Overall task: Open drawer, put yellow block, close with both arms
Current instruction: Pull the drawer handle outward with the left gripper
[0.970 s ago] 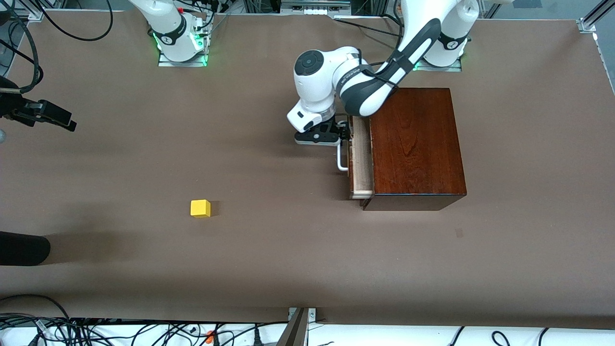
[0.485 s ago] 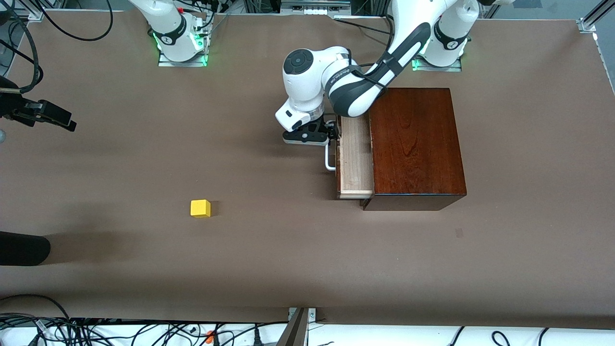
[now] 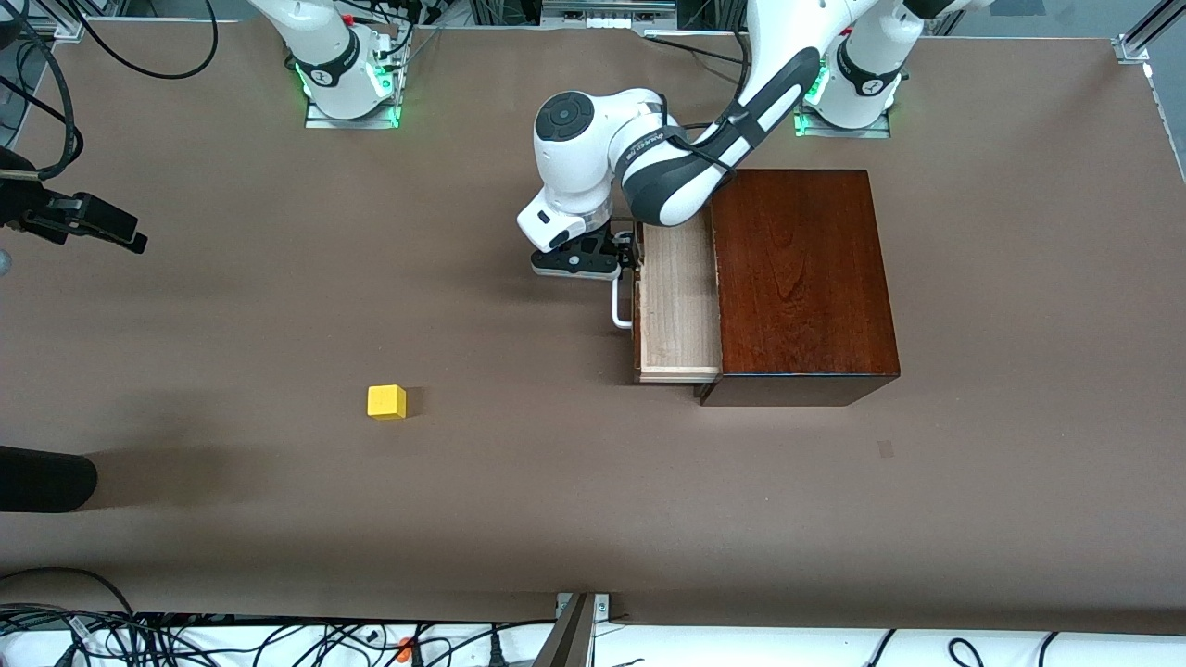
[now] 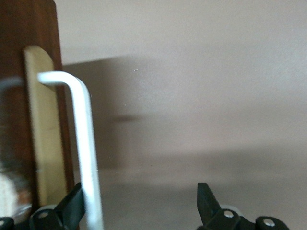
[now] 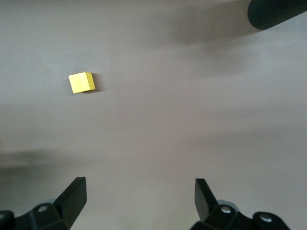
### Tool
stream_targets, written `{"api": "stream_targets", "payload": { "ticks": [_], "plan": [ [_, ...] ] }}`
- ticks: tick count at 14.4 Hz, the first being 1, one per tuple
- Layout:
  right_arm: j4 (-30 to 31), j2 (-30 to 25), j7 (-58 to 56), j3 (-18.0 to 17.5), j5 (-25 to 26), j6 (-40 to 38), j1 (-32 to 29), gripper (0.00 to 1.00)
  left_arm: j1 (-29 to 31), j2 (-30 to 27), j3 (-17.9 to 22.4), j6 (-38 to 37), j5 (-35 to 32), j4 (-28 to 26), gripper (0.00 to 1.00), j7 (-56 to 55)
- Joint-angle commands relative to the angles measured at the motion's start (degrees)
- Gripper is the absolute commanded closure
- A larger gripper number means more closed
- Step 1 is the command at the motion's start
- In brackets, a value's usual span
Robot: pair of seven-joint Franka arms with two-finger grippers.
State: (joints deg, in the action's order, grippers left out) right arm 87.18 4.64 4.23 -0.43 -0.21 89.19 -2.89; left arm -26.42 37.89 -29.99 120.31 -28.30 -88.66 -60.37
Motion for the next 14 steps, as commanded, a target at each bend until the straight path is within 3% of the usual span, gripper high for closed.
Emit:
{"api": "stream_targets", "payload": {
  "ticks": [1, 4, 6, 9, 14],
  "plan": [
    [0.45, -1.13, 0.43, -0.18, -1.11, 0.11, -0.54, 0.00, -0.47, -1.32, -0.42, -5.42, 1.40, 2.62, 0.00, 1.13],
    [0.45, -1.13, 0.52, -0.18, -1.11, 0.11, -0.54, 0.00, 0.05, -6.05, -0.33, -10.07, 7.36, 2.62, 0.00, 3.66],
    [0.45, -1.04, 0.43, -0.18, -1.11, 0.37, -0.54, 0.00, 3.38, -9.74, -0.51, -16.22, 11.48, 2.71, 0.00, 13.21],
    [0.45, -0.25, 0.43, -0.27, -1.20, 2.82, -0.54, 0.00, 10.84, -15.98, -0.42, -21.07, 17.21, 2.79, 0.00, 24.48],
    [0.19, 5.10, -0.19, -1.41, -1.20, 12.75, 4.37, 0.00, 23.14, -23.29, -0.33, -26.61, 19.93, 4.19, 0.00, 35.29]
  ]
}}
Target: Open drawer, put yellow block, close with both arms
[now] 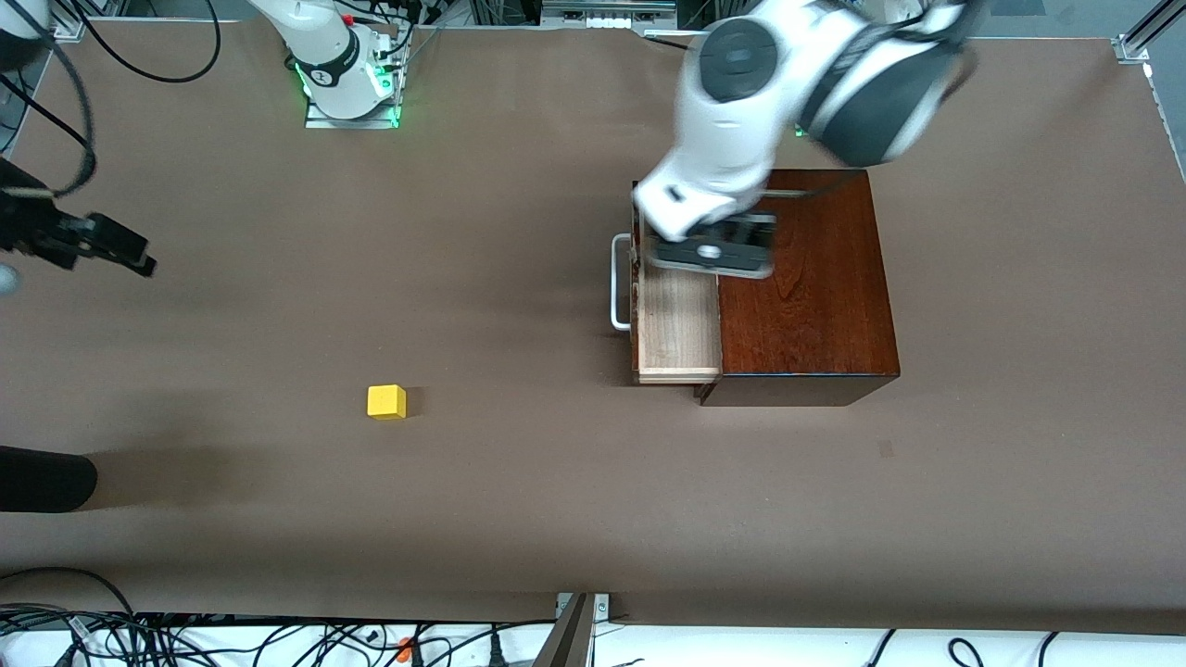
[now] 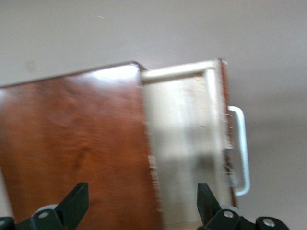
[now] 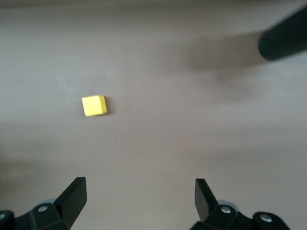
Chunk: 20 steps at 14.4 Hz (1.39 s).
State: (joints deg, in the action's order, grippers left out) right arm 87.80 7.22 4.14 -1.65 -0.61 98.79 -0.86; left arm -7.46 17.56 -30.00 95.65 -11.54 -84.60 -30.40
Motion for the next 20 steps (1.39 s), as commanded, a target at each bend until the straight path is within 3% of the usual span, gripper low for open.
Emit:
{"api": "stream_targets", "payload": {
  "ticks": [1, 5, 7, 11, 13, 14, 20],
  "plan": [
    [-1.74, 4.11, 0.16, -0.11, -0.63, 3.25, 4.70, 0.00, 6.38, -2.97, -0.24, -4.40, 3.98, 2.23, 0.00, 7.79],
    [-4.92, 9.13, 5.49, -0.11, -2.02, 3.07, 9.98, 0.00, 12.98, -2.53, 0.63, -12.23, 4.25, 8.31, 0.00, 15.97],
    [-4.92, 10.09, 9.82, -0.11, -1.68, 3.60, 12.01, 0.00, 12.82, -3.50, 4.05, -14.34, 4.25, 8.23, 0.00, 20.97],
    [-4.83, 16.41, 9.39, 0.15, -1.33, 7.64, 11.84, 0.00, 9.32, -10.60, 16.96, -14.36, 6.35, 3.23, 0.00, 29.08],
    [-4.22, 21.24, 9.31, 0.41, -0.45, 10.27, 11.58, 0.00, 3.36, -13.50, 26.60, -8.68, 9.07, -2.37, 0.00, 31.70],
    [-3.87, 23.26, 9.31, 0.41, -0.45, 12.64, 11.40, 0.00, 2.20, -14.65, 29.18, -5.07, 9.87, -4.15, 0.00, 33.20],
    [-1.84, 30.83, 10.18, 0.41, -0.54, 24.07, 12.37, 0.00, 3.07, -16.16, 29.21, -6.79, 9.53, -4.96, 0.00, 32.78]
  ]
}}
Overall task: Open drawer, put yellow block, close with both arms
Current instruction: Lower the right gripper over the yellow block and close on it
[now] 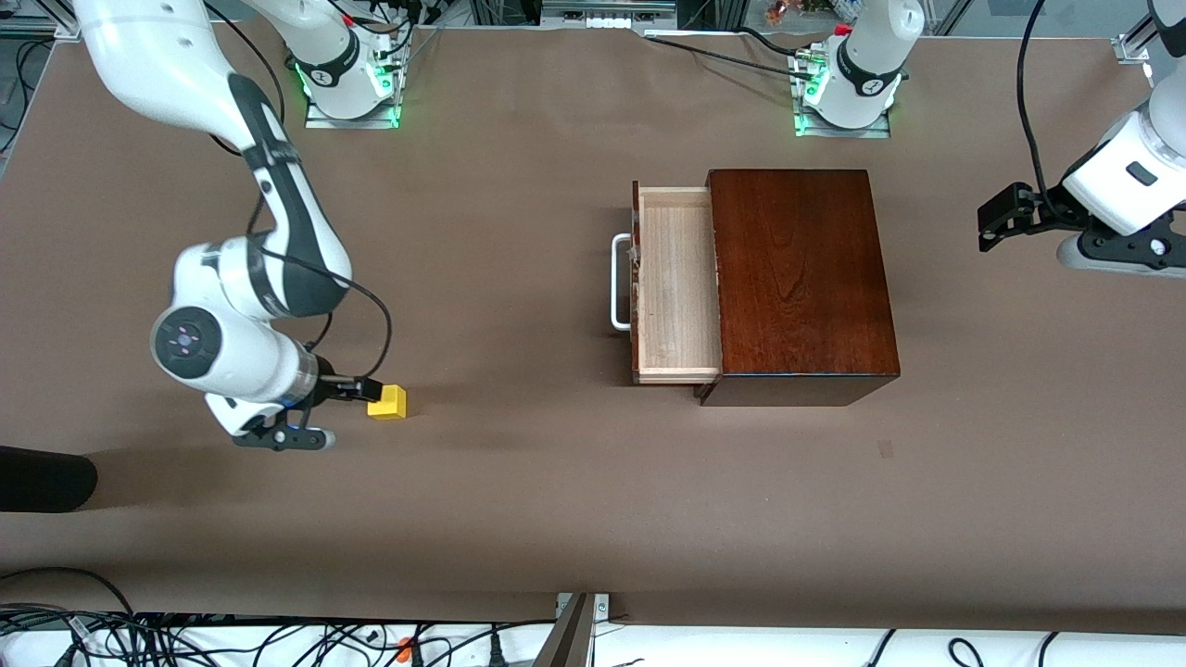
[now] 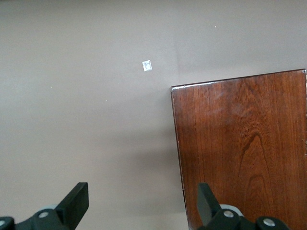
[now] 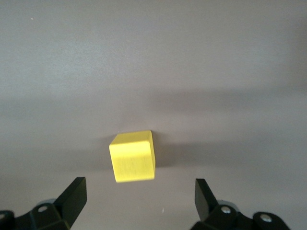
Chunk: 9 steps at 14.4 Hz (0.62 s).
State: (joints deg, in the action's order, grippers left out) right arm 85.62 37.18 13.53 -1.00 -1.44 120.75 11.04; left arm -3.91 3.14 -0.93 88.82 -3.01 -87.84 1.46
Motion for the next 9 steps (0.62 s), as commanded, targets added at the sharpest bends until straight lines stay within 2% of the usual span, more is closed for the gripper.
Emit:
{"api": "stream_targets", "payload": {
  "ticks": [1, 9],
  "plan": [
    [0.34, 2.00, 0.80, -0.23, 0.30, 3.60, 0.91, 0.00, -0.49, -1.91, -0.12, -0.40, 0.90, -1.72, 0.00, 0.91],
    [2.88, 5.96, 1.68, -0.23, 0.30, 8.35, 1.27, 0.00, -0.22, -1.65, 0.49, -2.95, 0.46, -1.28, 0.00, 0.91]
  ]
}}
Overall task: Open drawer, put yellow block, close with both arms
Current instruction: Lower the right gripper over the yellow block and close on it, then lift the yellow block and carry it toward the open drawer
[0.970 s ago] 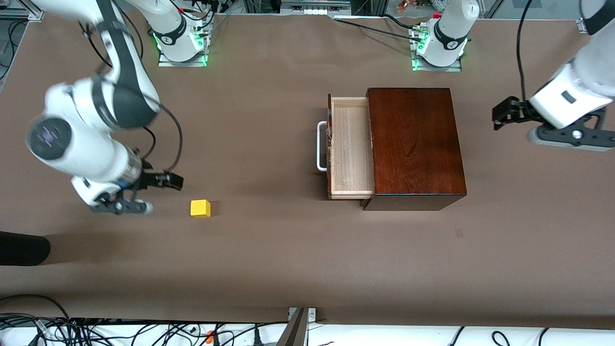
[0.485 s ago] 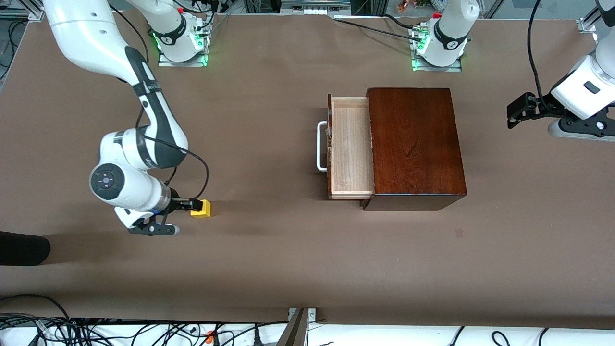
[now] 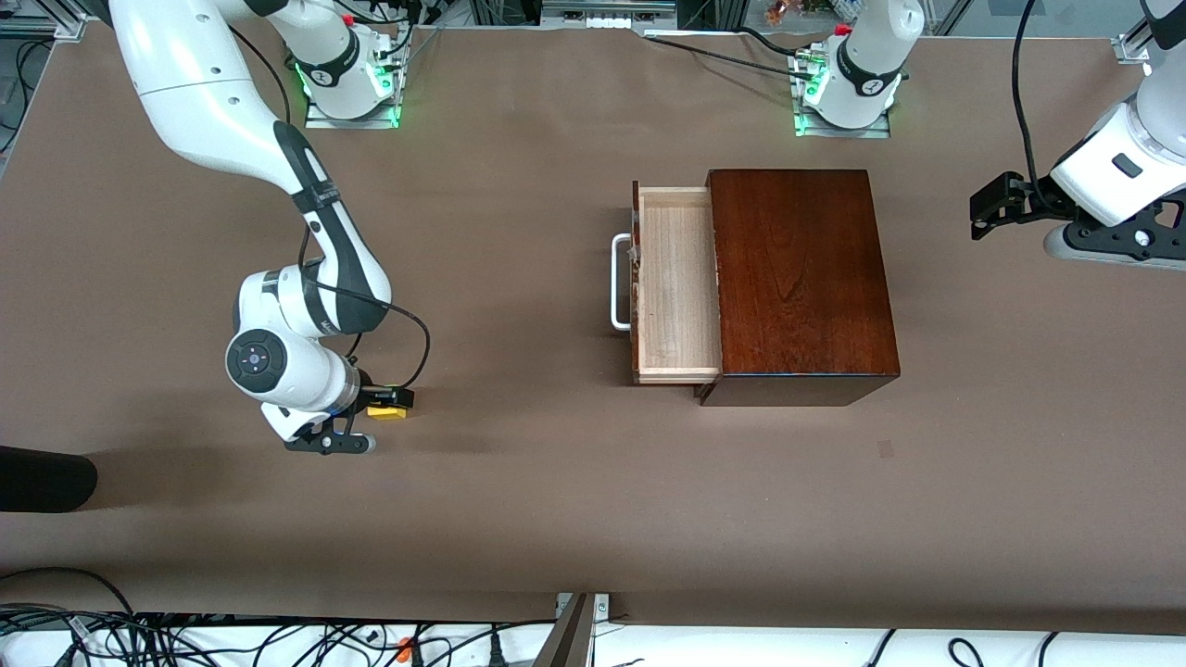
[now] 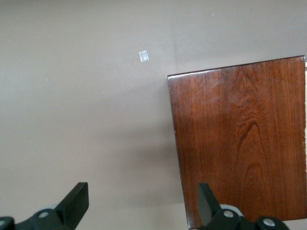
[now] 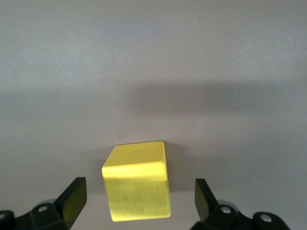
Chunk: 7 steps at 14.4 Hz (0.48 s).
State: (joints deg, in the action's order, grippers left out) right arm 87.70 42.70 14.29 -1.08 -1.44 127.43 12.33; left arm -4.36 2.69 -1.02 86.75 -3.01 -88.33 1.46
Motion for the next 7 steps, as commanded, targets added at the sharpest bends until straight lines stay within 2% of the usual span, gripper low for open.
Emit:
{"api": "stream_targets", "payload": {
  "ticks": [1, 2, 3, 4, 5, 6, 7],
  "plan": [
    [0.89, 0.89, 0.92, -0.15, 0.30, 2.55, -0.03, 0.06, 0.49, -1.20, 0.67, -0.89, 0.46, -0.79, 0.00, 0.91],
    [0.89, 1.07, 0.92, -0.06, 0.30, 2.99, -0.20, 0.28, 0.41, -1.20, 0.41, -0.89, 0.46, -0.79, 0.00, 0.91],
    [0.89, 1.07, 0.83, -0.06, 0.30, 3.08, -0.20, 0.61, 0.41, -1.11, 0.23, -0.80, 0.46, -0.71, 0.00, 0.91],
    [0.72, 1.07, 0.83, -0.06, 0.30, 3.08, -0.20, 0.80, 0.41, -1.11, 0.15, -0.80, 0.46, -0.71, 0.00, 0.91],
    [0.37, 0.90, 0.83, -0.06, 0.30, 3.08, -0.29, 0.93, 0.49, -1.02, 0.32, -0.80, 0.46, -0.71, 0.00, 0.91],
    [0.01, 0.46, 0.39, -0.06, 0.30, 3.08, -0.38, 1.00, 0.41, -1.02, 0.32, -0.71, 0.46, -0.71, 0.00, 0.91],
    [-0.16, -0.59, 0.22, -0.06, 0.38, 2.56, -0.38, 1.00, 0.41, -1.02, 0.32, -0.62, 0.38, -0.71, 0.00, 0.91]
  ]
}}
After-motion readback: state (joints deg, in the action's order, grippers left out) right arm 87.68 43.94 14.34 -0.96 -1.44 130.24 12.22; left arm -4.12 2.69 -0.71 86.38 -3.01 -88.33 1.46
